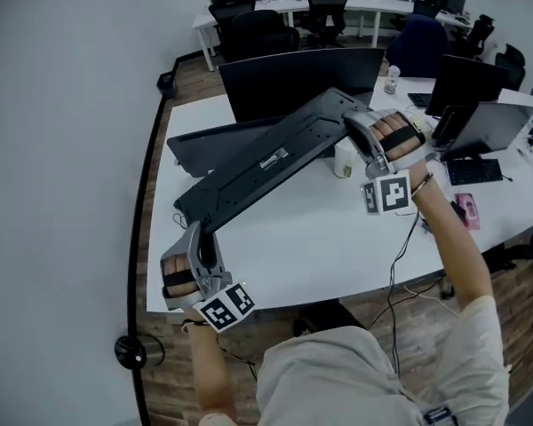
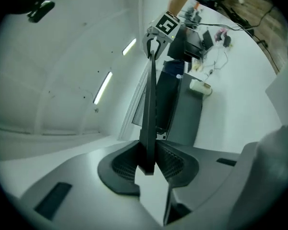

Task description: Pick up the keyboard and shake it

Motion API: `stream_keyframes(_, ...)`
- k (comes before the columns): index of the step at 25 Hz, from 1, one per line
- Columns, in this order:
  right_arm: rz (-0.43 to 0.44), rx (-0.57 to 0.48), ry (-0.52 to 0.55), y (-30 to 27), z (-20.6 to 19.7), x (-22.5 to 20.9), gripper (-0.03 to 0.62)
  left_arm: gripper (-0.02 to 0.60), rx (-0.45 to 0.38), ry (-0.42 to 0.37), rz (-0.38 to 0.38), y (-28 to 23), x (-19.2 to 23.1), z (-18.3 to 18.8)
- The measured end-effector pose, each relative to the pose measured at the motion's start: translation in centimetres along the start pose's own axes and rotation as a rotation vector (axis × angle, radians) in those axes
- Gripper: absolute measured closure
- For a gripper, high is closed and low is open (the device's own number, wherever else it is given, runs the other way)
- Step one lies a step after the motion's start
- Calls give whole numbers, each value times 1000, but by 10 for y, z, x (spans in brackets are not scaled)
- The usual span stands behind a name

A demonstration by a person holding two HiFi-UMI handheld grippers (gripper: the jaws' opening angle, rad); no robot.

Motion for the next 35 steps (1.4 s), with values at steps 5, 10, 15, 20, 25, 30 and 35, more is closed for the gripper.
stream_keyframes(5, 73, 78, -265, 15, -4, 77, 465, 469, -12, -263, -61, -17, 24, 8)
stream_keyframes(10, 172, 152, -466, 46, 8, 141, 465, 465, -67, -465, -173, -45, 30, 21)
stream_keyframes(15, 230, 219, -577, 79, 20, 173, 468, 462, -112, -590, -241, -78, 31, 40)
stream_keyframes(20, 224, 305, -504, 120, 6, 152, 468, 466, -169, -578, -269, -109, 7, 51)
stream_keyframes(25, 231, 302, -310, 151, -2, 120, 467, 469, -167, -470, -309, -130, -31, 52)
stream_keyframes(30, 287, 294, -23, 161, -18, 84, 464, 472, -184, -282, -345, -127, -78, 58)
stream_keyframes(35, 236, 299, 276, 157, -30, 11, 459, 475, -198, -42, -361, -112, -105, 80)
Point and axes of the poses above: the fingertips, and each gripper's own axes: y backward along the fingers, x to its left, z out of its top, the point moved 2 cm from there along y, backward along the fingers, and after that the axes turned 6 degrees about x, right-handed, at the moved point
